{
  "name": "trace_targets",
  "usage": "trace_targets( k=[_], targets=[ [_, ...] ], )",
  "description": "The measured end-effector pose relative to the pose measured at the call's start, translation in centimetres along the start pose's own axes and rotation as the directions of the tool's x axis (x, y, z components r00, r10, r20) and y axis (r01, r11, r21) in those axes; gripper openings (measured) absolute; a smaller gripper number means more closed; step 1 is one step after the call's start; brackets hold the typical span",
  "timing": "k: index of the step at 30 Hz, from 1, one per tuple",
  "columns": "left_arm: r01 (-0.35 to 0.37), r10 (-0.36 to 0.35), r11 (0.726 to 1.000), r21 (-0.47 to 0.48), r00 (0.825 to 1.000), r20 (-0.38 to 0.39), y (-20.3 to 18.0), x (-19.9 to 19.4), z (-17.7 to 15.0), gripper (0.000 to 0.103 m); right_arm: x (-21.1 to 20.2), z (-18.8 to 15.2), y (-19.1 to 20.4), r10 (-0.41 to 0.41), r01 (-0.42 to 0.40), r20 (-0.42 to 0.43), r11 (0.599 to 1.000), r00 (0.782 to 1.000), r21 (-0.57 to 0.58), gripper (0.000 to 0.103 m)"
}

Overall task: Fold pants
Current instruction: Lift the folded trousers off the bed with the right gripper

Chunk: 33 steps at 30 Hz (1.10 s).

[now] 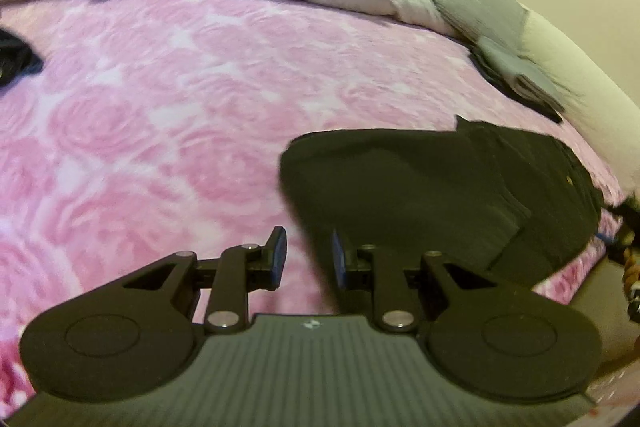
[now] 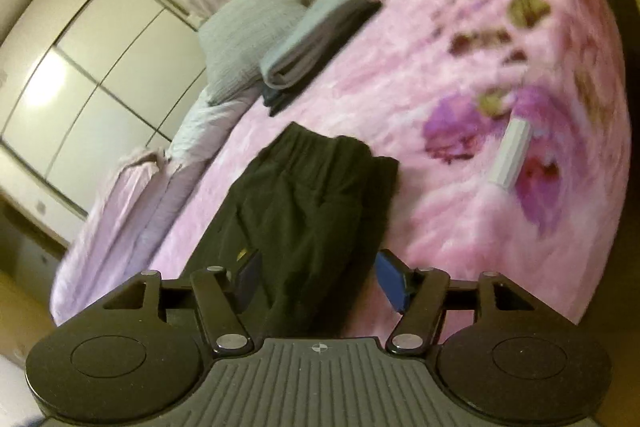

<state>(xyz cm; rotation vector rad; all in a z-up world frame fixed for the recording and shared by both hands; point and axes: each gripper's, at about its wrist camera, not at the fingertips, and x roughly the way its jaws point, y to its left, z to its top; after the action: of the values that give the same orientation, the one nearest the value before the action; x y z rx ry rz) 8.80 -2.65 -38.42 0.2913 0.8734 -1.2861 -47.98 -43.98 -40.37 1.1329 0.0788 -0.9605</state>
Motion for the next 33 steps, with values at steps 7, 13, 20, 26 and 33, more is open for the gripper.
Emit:
trace_targets(
  k=[7, 13, 20, 26, 33],
  targets=[
    [-0.006, 0.003, 0.992, -0.122, 1.000, -0.031, 2.8, 0.1, 0.0, 0.020, 1.7, 1.1, -1.8, 0.096, -0.097, 0.019, 0.990, 0.995, 0.101, 0.059],
    [-0.004, -0.004, 0.985, -0.175, 0.999, -0.042, 4.1, -0.4, -0.7, 0.020, 0.8, 0.9, 0.6, -0.001, 0.002, 0.022, 0.999, 1.000, -0.041, 0.016],
    [-0.033, 0.033, 0.975, -0.222, 0.999, -0.002, 6.9, -2.9, -1.3, 0.020, -0.4, -2.7, 19.1, -0.209, 0.299, 0.217, 0.748, 0.953, -0.593, 0.010],
    [-0.073, 0.083, 0.956, -0.286, 0.996, 0.022, 10.6, -5.9, -2.6, 0.020, -3.7, -16.2, 30.0, 0.216, 0.185, 0.245, 0.266, 0.945, -0.946, 0.010],
    [-0.076, 0.084, 0.934, -0.349, 0.996, 0.007, 13.1, -6.6, -4.4, 0.020, -2.3, -35.6, 27.4, 0.255, -0.051, -0.176, -0.434, 0.951, -0.899, 0.012]
  ],
)
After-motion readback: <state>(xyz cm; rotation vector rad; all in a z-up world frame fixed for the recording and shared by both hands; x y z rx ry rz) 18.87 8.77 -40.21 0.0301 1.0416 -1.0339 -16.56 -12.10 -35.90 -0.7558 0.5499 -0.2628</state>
